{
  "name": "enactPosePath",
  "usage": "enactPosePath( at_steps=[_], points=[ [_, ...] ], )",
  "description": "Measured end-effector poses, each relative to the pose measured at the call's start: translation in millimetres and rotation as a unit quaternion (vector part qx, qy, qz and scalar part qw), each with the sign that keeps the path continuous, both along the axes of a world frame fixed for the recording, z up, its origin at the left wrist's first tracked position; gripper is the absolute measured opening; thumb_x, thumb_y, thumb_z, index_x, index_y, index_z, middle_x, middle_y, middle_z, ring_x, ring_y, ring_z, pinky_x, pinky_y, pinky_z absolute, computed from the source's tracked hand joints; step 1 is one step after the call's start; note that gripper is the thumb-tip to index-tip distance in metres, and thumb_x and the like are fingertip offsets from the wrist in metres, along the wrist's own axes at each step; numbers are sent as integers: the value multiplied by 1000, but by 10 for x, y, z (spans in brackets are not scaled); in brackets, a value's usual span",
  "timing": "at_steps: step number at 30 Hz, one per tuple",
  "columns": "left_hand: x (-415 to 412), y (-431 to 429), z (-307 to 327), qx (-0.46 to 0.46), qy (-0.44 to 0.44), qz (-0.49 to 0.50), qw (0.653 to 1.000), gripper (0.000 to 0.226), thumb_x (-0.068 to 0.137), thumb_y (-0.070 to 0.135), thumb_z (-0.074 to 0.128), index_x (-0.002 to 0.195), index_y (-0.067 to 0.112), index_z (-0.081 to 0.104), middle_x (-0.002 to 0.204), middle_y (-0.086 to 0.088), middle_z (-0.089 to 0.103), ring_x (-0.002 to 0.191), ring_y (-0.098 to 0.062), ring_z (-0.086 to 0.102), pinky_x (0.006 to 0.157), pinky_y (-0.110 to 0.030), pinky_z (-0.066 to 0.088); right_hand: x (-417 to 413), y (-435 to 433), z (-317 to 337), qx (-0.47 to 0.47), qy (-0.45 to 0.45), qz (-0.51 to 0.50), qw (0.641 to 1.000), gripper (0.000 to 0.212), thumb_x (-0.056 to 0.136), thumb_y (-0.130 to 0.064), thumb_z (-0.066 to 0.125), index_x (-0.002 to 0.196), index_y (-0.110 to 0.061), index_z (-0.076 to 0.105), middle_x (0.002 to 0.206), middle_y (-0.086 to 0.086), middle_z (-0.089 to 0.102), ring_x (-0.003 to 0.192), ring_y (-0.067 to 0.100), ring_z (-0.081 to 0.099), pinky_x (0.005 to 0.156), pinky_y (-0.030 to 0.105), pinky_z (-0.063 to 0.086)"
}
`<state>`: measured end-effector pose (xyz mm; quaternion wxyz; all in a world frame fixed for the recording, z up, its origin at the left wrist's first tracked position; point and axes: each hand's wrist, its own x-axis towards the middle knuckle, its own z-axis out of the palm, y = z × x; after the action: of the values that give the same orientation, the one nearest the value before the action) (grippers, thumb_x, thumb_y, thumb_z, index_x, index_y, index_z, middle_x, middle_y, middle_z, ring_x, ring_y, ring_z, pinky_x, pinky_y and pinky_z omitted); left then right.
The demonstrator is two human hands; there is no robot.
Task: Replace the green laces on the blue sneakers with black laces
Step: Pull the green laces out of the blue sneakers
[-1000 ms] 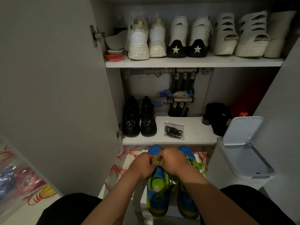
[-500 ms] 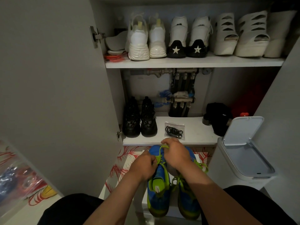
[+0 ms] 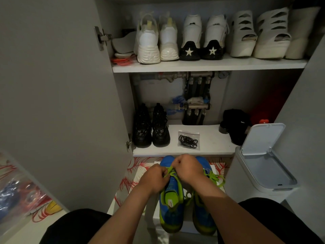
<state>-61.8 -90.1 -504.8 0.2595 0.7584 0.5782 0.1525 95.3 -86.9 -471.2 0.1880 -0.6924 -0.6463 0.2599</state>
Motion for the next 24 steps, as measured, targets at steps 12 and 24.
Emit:
enactPosePath(
  at_steps=[12, 24],
  points=[
    [13, -2, 14, -15, 13, -13, 1000, 25, 89, 24, 61, 65, 26, 52, 76, -1, 50, 70, -17, 51, 63, -26, 36, 26, 77, 78, -108, 274, -63, 954, 21, 101, -7, 40, 86, -16, 53, 77, 7, 61, 54, 16, 52, 51, 25, 42],
    [-4, -15, 16, 12, 52, -12, 998, 20, 88, 26, 61, 108, 25, 62, 102, 2, 52, 97, -21, 57, 80, -30, 47, 281, 27, 199, -2, -161, -15, 987, 25, 93, -32, 51, 102, -19, 69, 113, 6, 68, 101, 27, 64, 80, 31, 50]
  ],
)
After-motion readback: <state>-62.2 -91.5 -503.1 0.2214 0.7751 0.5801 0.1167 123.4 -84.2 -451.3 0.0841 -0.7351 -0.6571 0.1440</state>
